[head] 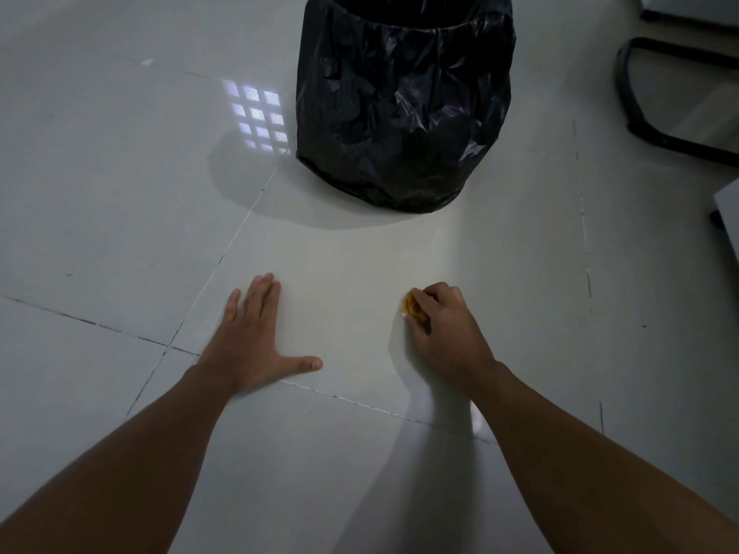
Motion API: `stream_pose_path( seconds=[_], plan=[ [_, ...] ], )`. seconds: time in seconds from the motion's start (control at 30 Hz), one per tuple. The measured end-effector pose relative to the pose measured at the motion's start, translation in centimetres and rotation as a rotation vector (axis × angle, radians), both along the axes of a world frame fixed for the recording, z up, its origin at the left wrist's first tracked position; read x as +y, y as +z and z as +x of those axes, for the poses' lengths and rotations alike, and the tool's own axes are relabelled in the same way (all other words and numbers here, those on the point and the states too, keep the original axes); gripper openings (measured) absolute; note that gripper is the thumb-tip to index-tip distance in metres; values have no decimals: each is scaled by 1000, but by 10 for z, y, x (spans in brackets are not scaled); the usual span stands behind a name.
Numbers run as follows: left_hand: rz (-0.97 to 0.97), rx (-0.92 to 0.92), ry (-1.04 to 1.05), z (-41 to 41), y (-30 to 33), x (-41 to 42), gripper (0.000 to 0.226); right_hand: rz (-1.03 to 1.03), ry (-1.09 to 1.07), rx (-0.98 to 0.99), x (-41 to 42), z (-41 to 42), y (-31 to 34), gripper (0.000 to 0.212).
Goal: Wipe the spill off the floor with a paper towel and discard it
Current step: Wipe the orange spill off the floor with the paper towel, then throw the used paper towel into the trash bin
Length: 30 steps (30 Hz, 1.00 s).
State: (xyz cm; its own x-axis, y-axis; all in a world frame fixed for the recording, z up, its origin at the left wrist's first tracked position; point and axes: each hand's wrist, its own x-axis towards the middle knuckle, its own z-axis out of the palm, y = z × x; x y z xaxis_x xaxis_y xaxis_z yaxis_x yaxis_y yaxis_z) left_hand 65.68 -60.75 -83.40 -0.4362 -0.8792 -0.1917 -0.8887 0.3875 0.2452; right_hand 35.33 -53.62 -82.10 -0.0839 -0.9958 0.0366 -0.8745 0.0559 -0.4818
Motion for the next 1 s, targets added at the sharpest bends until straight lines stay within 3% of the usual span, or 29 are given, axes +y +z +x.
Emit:
stream_pose_path(
  seconds=[0.27, 0.57, 0.73, 1.0],
  plan=[
    [14, -34, -5, -1, -1, -1, 151, -36, -26, -82, 0, 7, -3, 21],
    [52, 19, -9, -12, 5, 14, 142, -8, 96, -117, 19, 11, 1, 12],
    [26, 90, -53, -36, 26, 11, 122, -18, -89, -184, 15, -9, 18, 8],
    [-61, 125, -140, -78, 81, -28, 88, -27, -146, -207, -22, -38, 74, 14]
  ],
)
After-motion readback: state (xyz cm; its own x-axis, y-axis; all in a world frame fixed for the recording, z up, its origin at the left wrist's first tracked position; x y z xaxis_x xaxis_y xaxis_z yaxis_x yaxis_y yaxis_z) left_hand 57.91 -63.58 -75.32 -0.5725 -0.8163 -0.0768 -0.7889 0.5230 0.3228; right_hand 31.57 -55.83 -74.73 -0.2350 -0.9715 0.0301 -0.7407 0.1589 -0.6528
